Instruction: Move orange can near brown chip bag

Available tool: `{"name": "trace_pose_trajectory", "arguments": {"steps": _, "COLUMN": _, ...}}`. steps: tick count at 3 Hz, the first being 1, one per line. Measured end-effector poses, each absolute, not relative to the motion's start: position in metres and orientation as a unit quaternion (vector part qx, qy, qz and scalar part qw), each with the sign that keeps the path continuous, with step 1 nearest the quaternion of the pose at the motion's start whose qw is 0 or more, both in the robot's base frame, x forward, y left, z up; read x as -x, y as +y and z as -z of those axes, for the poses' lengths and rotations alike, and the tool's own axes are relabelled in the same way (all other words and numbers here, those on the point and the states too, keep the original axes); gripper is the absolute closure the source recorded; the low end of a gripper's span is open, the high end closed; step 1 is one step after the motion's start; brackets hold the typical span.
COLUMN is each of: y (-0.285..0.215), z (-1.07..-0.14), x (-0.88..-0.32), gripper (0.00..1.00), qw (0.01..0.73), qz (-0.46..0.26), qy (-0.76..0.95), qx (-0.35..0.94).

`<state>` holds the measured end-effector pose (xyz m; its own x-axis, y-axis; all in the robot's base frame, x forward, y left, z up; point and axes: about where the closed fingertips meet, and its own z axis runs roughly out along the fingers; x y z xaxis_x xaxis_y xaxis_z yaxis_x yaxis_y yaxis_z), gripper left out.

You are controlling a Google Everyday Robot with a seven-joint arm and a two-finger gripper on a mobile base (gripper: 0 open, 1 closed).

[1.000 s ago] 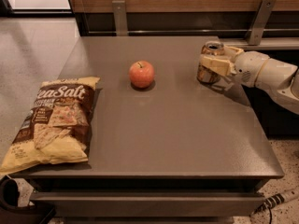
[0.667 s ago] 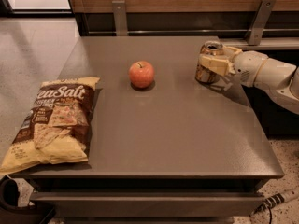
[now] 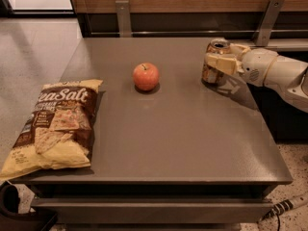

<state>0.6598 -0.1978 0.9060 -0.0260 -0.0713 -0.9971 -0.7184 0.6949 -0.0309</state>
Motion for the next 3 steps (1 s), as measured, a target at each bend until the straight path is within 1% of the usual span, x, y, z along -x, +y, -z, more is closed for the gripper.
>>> {"name": "trace_pose_trajectory", "arguments": {"steps": 1, "y": -0.196, "z": -0.928, "x": -0.64, "gripper": 1.0, "qw": 0.631, "qz": -0.253, "qy": 0.674, "qx": 0.289}}
{"name": "trace_pose_trajectory", "arguments": {"steps": 2, "y": -0.179, "z": -0.948, "x": -0.592, "gripper": 1.0, "qw": 0.624, "qz": -0.245, "qy": 0.683, "qx": 0.289}}
{"name": "trace_pose_trajectory", "arguments": {"steps": 3, "y": -0.127, "z": -0.96, "x": -0.524, "gripper": 1.0, "qw": 0.618, "qz": -0.25, "qy": 0.68, "qx": 0.306}}
